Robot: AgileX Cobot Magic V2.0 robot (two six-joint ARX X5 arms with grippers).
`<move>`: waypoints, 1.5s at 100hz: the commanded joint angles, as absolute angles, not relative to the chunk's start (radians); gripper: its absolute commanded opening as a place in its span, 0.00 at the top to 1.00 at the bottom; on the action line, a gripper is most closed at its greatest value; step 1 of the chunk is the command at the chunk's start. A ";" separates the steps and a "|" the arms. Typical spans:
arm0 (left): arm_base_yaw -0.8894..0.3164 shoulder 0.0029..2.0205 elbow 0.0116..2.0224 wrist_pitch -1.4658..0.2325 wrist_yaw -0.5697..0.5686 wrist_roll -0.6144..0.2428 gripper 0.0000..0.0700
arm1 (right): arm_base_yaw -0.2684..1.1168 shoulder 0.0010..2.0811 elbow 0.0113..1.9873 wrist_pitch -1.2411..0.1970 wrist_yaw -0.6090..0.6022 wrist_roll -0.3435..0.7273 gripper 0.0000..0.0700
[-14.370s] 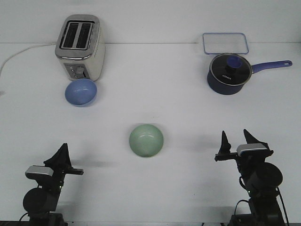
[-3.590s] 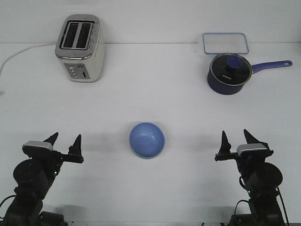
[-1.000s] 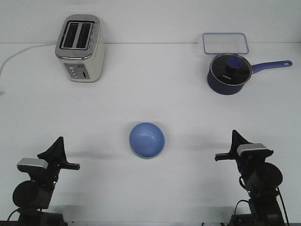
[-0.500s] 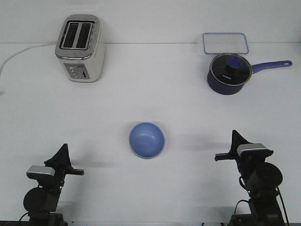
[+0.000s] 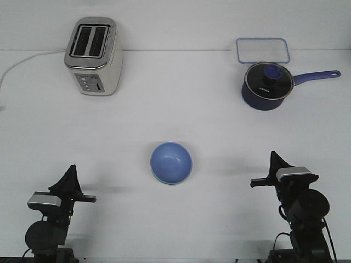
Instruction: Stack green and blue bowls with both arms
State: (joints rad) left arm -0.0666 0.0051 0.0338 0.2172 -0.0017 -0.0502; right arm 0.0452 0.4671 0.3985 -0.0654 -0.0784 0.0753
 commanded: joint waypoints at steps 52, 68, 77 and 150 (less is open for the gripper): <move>-0.065 0.003 0.014 0.229 -0.004 -0.042 0.98 | 0.047 0.471 0.398 -0.052 -0.078 0.081 1.00; -0.065 0.003 0.014 0.229 -0.004 -0.042 0.98 | 0.047 0.471 0.398 -0.052 -0.078 0.081 1.00; -0.065 0.003 0.014 0.229 -0.004 -0.042 0.98 | 0.047 0.471 0.398 -0.052 -0.078 0.081 1.00; -0.065 0.003 0.014 0.229 -0.004 -0.042 0.98 | 0.039 0.156 0.255 -0.052 -0.078 0.078 1.00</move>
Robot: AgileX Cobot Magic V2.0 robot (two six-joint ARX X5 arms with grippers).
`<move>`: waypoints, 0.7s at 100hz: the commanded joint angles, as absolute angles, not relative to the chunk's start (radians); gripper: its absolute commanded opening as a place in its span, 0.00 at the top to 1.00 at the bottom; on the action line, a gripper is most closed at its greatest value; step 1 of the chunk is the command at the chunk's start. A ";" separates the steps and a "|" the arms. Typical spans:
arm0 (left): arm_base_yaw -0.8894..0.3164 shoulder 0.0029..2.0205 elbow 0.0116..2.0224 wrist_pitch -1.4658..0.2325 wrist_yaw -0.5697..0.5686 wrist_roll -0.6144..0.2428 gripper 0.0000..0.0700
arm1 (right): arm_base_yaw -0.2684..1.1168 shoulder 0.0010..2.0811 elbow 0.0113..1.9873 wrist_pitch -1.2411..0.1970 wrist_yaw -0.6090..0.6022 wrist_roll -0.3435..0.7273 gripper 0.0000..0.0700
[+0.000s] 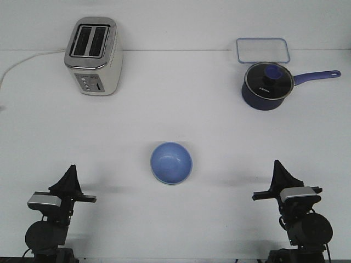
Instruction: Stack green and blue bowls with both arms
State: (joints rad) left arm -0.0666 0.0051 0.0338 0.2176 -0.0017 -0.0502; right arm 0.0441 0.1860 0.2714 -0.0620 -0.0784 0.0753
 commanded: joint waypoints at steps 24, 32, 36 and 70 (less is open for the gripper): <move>-0.065 0.003 0.014 0.229 -0.004 -0.042 0.98 | 0.017 -0.002 0.167 -0.043 -0.078 0.079 1.00; -0.065 0.003 0.014 0.229 -0.004 -0.042 0.98 | 0.008 0.001 0.156 -0.044 -0.078 0.078 1.00; -0.065 0.003 0.014 0.229 -0.004 -0.042 0.98 | 0.005 0.001 0.151 -0.044 -0.078 0.079 1.00; -0.065 0.003 0.014 0.226 -0.004 -0.042 0.98 | 0.005 0.001 0.054 0.078 -0.078 0.079 1.00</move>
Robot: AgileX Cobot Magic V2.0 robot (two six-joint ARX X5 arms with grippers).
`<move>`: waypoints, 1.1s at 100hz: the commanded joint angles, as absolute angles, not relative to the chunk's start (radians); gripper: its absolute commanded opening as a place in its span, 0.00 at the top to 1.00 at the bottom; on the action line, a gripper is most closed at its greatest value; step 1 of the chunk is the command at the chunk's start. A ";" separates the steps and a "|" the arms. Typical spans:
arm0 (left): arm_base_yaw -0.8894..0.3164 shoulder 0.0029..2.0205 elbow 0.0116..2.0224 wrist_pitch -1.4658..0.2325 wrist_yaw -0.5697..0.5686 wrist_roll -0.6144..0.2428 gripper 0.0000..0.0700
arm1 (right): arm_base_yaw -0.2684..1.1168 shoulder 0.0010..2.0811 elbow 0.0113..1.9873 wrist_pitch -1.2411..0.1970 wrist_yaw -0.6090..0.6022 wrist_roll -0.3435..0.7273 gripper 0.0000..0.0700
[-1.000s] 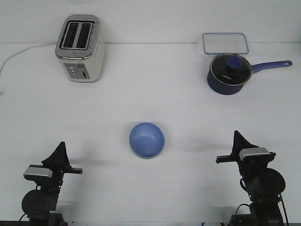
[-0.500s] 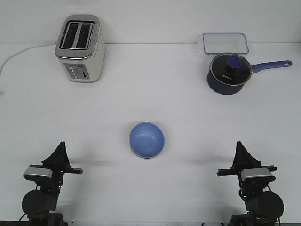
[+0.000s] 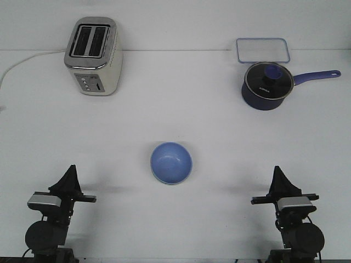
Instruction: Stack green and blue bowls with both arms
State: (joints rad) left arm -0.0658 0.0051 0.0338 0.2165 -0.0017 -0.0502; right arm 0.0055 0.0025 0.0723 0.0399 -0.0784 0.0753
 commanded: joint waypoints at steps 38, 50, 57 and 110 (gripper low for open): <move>-0.065 0.003 0.014 0.226 -0.004 -0.042 0.98 | 0.006 0.001 0.012 0.134 -0.078 0.079 1.00; -0.065 0.003 0.014 0.226 -0.004 -0.042 0.98 | 0.006 0.001 0.012 0.134 -0.078 0.079 1.00; -0.065 0.003 0.014 0.226 -0.004 -0.042 0.98 | 0.006 0.001 0.012 0.134 -0.078 0.079 1.00; -0.065 0.003 0.014 0.226 -0.004 -0.042 0.98 | 0.006 0.001 0.012 0.134 -0.078 0.079 1.00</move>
